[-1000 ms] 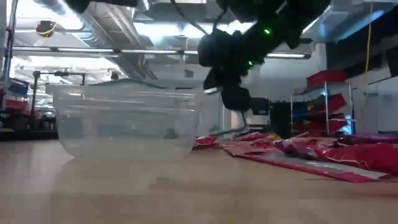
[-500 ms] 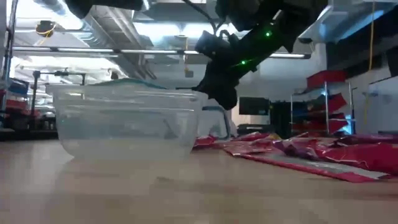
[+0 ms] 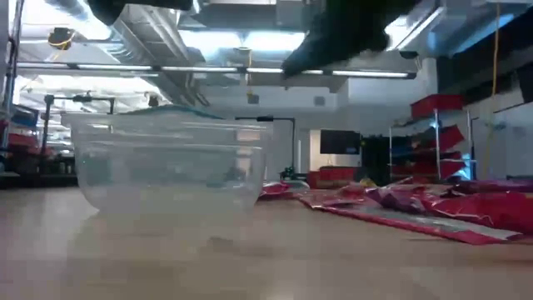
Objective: Sort candy
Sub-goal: Put the yellow candy into the square transparent bin
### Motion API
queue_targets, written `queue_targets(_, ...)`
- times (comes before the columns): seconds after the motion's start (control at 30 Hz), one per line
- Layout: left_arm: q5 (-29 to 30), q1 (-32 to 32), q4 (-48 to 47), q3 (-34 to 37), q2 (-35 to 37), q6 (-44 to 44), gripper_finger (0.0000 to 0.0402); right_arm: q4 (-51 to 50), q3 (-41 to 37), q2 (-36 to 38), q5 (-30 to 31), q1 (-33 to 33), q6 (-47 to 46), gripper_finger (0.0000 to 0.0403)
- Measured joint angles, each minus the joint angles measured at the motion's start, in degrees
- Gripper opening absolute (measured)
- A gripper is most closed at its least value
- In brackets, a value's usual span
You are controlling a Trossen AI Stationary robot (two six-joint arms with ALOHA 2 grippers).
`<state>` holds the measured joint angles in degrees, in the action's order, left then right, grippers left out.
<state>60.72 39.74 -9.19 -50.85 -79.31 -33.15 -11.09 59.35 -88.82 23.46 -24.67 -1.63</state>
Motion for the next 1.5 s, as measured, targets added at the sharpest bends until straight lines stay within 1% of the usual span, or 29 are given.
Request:
queue_targets(0.07,0.0,-0.1,0.0,0.0,0.0,0.0,0.0,-2.6,0.0,1.3,-3.2,-4.1,-7.6,0.0195)
queue_targets(0.1,0.0,-0.3,0.0,0.0,0.0,0.0,0.0,-2.9,0.0,1.4,-3.5,-6.3,-11.4,0.0193)
queue_targets(0.17,0.0,-0.6,-0.1,0.0,0.0,0.0,0.0,-4.2,0.0,0.6,-1.3,-11.0,-18.9,0.0188)
queue_targets(0.27,0.0,-0.9,-0.1,0.0,0.0,0.1,0.0,-4.9,-0.1,-2.6,1.5,-18.0,-27.6,0.0175)
queue_targets(0.37,0.0,-1.2,-0.1,0.0,0.0,0.1,0.0,-5.7,-0.1,-5.8,2.7,-23.6,-36.7,0.0158)
queue_targets(0.5,0.0,-1.5,-0.5,0.0,0.0,0.4,0.0,-8.3,-0.1,-10.2,3.3,-28.1,-43.0,0.014)
queue_targets(0.6,-0.1,-2.5,-3.0,0.0,0.0,0.4,0.0,-11.3,-0.1,-12.1,4.9,-29.4,-46.1,0.0126)
queue_targets(0.67,-0.2,-4.1,-8.0,-0.1,0.0,-3.5,0.0,-14.0,-0.1,-13.4,4.1,-29.4,-47.7,0.0118)
queue_targets(0.73,-1.5,-6.4,-16.3,-0.1,0.0,-10.3,0.0,-17.7,-0.1,-14.5,3.9,-29.3,-50.5,0.0113)
queue_targets(0.83,-6.4,-9.9,-32.2,-0.1,0.0,-23.6,0.0,-21.7,-0.1,-15.9,3.8,-29.3,-53.8,0.0111)
queue_targets(0.9,-8.8,-11.3,-41.4,0.0,0.0,-30.8,0.0,-23.3,-0.1,-16.8,4.0,-29.3,-54.8,0.0111)
queue_targets(1.1,-12.1,-11.5,-61.6,0.0,0.4,-46.7,0.0,-23.7,0.0,-18.1,4.0,-29.3,-55.1,0.0111)
queue_targets(1.17,-12.3,-11.2,-64.9,0.0,0.4,-49.7,0.0,-23.6,0.1,-18.6,3.2,-29.2,-55.3,0.011)
queue_targets(1.23,-12.3,-11.0,-65.3,0.0,0.4,-50.4,0.0,-23.6,0.2,-18.8,2.6,-29.0,-56.4,0.0104)
queue_targets(1.3,-12.2,-10.9,-64.4,0.3,0.4,-49.9,0.0,-23.5,0.2,-18.9,2.2,-28.9,-57.1,0.0082)
queue_targets(1.4,-12.1,-11.0,-62.5,2.0,0.4,-48.6,0.0,-23.2,0.2,-18.9,1.9,-29.0,-57.1,0.0024)
queue_targets(1.43,-12.1,-11.0,-61.8,2.9,0.4,-48.5,0.0,-23.0,0.2,-19.0,1.9,-29.0,-57.1,0.0013)
queue_targets(1.5,-12.1,-11.0,-61.0,4.9,0.4,-49.3,0.0,-22.2,0.2,-19.0,1.9,-29.0,-57.6,0.001)
